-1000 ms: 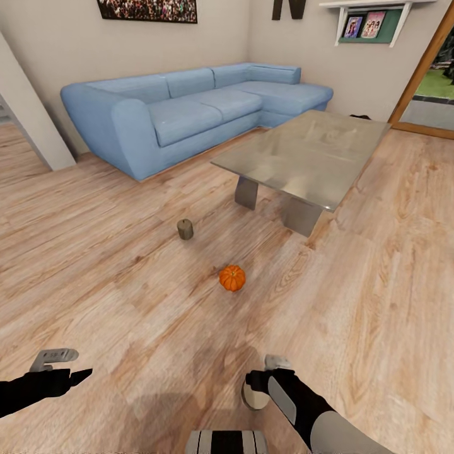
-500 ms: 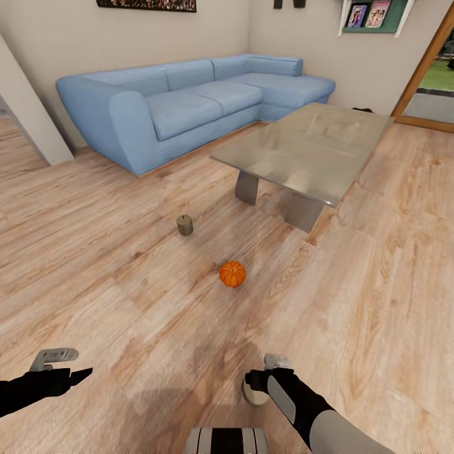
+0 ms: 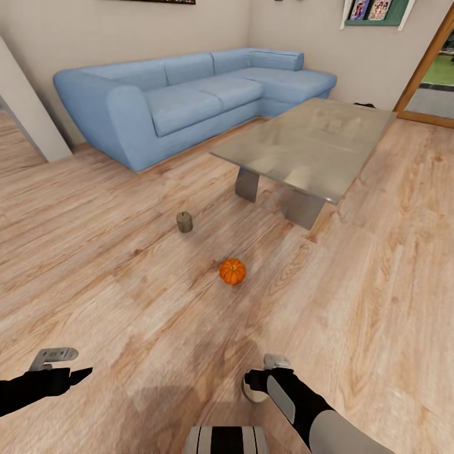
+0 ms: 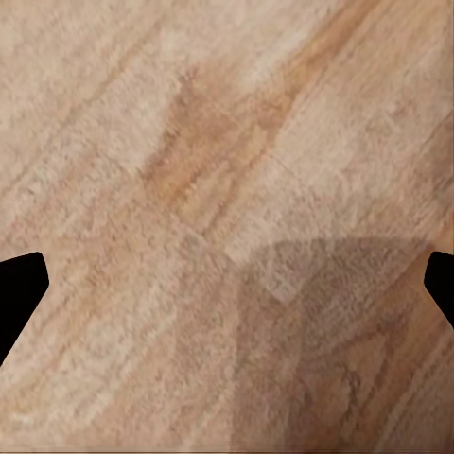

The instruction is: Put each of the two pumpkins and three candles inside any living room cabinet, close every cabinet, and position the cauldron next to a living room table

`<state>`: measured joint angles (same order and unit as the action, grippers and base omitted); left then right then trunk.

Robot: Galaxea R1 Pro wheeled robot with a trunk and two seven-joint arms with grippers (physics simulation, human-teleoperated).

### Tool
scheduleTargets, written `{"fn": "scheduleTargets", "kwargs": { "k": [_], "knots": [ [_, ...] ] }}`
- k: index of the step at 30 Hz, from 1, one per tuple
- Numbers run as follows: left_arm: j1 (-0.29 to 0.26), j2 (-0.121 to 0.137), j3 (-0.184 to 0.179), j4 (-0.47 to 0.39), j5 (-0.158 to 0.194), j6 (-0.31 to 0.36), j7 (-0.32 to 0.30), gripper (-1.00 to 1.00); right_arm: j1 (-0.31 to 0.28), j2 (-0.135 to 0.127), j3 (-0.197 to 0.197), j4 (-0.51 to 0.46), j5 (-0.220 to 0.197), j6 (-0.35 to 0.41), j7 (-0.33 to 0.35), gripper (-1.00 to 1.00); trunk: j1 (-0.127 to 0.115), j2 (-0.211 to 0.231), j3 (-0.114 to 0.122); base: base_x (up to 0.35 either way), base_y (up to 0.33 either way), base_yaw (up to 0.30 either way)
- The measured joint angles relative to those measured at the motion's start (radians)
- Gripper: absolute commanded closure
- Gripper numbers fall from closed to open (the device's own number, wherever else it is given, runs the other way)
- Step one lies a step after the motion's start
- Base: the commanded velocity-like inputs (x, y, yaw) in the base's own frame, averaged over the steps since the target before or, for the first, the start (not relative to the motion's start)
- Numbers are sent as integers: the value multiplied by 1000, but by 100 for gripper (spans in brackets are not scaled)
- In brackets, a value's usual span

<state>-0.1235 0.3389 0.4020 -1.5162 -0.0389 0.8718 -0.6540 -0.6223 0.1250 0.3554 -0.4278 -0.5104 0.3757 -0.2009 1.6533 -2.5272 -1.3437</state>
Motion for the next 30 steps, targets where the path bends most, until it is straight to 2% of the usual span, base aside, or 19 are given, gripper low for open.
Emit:
{"fn": "scheduleTargets", "kwargs": {
  "k": [3, 10, 20, 23, 25, 26, 27, 28, 30],
  "knots": [
    [0, 0, 0, -1, 0, 0, 0, -100, 0, 1, 0, -1, 1, 0, 0, -100, 1, -1, -12, 0, 0, 0],
    [0, 0, 0, -1, 0, 0, 0, -100, 0, 3, -1, 0, 39, 0, -1, -100, 1, -1, -12, 0, 0, 0],
    [0, 0, 0, -9, 3, 0, -5, -100, 0, 3, -2, 0, 47, 0, -2, -100, 1, -1, -12, 0, 0, 0],
    [0, 3, 2, -30, 5, 3, -47, -100, 0, 3, -2, 0, 47, 0, -2, -100, 1, -1, -12, 0, 0, 0],
    [0, 8, 8, -44, 5, 9, -116, -100, 0, 3, -2, 0, 48, 0, -2, -100, 1, -1, -12, 0, 0, 0],
    [0, 10, 18, -50, 5, 12, -166, -100, 0, 3, -2, 0, 48, 0, -2, -100, 1, -1, -12, 0, 0, 0],
    [0, 12, 26, -52, 4, 13, -191, -100, 0, 3, -2, 0, 48, 0, -2, -100, 1, -1, -12, 0, 0, 0],
    [0, 17, 47, -55, 4, 14, -234, -100, 0, 3, -2, 0, 47, 0, -2, -100, 1, -1, -12, 0, 0, 0],
    [0, 23, 73, -57, 3, 15, -273, -100, 0, 3, -2, 0, 48, 0, -1, -100, 1, -1, -12, 0, 0, 0]
  ]
}}
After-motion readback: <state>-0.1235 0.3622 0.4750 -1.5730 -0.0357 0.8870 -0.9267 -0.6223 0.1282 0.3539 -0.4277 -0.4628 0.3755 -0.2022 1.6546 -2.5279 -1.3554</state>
